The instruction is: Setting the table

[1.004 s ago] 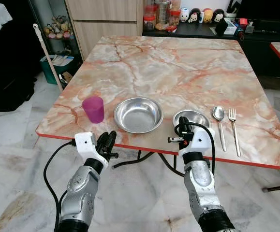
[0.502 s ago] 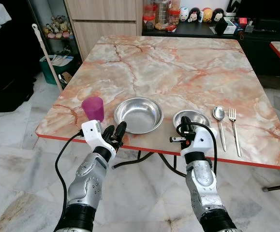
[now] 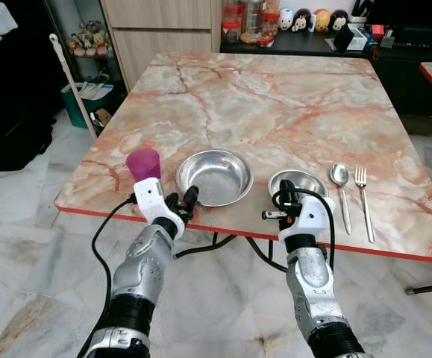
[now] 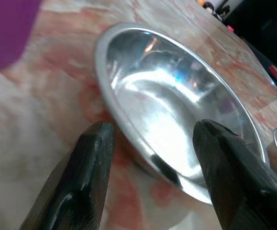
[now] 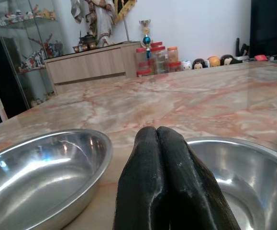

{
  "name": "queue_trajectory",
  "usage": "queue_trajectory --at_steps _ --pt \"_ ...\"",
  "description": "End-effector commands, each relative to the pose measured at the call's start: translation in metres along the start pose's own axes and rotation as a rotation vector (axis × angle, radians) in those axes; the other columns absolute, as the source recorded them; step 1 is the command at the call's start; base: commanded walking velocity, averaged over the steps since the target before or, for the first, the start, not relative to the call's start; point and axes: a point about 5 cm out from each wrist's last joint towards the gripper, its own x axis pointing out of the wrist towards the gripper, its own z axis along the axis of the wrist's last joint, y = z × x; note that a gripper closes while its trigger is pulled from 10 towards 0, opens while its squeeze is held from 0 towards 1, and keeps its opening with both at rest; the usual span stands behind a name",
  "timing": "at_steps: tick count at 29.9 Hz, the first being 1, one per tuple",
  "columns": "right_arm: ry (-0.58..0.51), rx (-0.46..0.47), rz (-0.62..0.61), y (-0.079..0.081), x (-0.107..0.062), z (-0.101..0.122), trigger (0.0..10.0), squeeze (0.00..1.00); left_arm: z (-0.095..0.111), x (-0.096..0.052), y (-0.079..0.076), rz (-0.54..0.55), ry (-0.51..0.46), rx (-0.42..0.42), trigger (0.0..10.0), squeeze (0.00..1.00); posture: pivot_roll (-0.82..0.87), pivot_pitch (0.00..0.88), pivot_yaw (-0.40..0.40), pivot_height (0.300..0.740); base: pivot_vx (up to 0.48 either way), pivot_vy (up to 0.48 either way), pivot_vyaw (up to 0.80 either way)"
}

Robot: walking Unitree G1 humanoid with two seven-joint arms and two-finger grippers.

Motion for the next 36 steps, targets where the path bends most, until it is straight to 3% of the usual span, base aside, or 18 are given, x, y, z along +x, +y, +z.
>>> queue_trajectory --at_steps 1,24,26,27,36 --pt "-0.011 0.006 -0.008 -0.001 0.001 0.004 10.0 0.00 0.001 0.002 0.002 0.020 0.006 0.024 10.0 0.00 0.02 0.107 0.039 0.740 0.000 0.000 0.00" --pt "0.006 0.005 -0.005 0.000 -0.002 0.001 10.0 0.00 -0.009 0.018 -0.004 0.100 0.090 0.079 10.0 0.00 0.01 0.115 0.043 0.740 0.000 0.000 0.00" --pt "0.006 0.006 -0.004 0.000 -0.002 0.001 10.0 0.00 -0.009 0.018 -0.004 0.095 0.090 0.090 9.6 0.00 0.01 0.116 0.043 0.740 0.000 0.000 0.00" --pt "0.009 0.006 -0.004 0.000 -0.002 0.001 10.0 0.00 -0.009 0.018 -0.004 0.094 0.088 0.090 0.0 0.00 0.02 0.115 0.045 0.740 0.000 0.000 0.00" --pt "0.021 0.009 0.003 0.002 -0.002 -0.001 10.0 0.00 -0.007 0.017 -0.002 0.092 0.077 0.096 0.0 0.00 0.02 0.119 0.047 0.740 0.000 0.000 0.00"
